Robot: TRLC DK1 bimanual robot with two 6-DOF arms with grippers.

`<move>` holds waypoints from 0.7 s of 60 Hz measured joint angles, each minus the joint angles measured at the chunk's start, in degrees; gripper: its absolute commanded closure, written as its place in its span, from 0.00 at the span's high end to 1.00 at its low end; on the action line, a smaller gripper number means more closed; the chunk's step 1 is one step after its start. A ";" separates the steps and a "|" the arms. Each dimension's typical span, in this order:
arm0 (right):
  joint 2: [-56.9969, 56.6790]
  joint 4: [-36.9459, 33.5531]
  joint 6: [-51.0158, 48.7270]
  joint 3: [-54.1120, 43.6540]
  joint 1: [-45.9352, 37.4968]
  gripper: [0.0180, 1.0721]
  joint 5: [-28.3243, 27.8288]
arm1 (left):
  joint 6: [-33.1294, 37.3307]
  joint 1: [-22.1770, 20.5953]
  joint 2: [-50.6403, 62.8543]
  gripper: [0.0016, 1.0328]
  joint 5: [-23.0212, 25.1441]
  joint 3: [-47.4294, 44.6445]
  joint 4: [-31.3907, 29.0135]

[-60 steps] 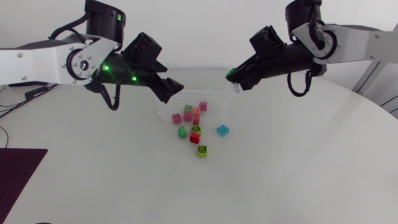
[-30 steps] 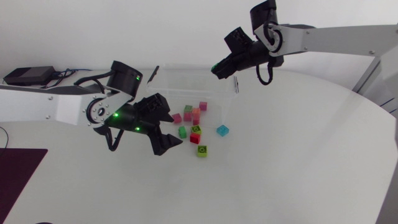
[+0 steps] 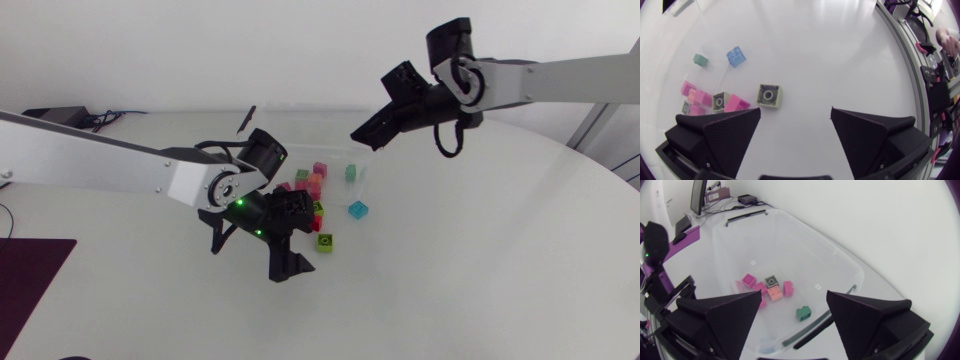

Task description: Pick up the duplo bricks and place them in the container

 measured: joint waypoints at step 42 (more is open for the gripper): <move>-20.04 7.10 -2.80 -33.48 -5.99 0.93 -7.37 | 5.29 -3.28 16.72 0.89 -3.56 25.51 -22.01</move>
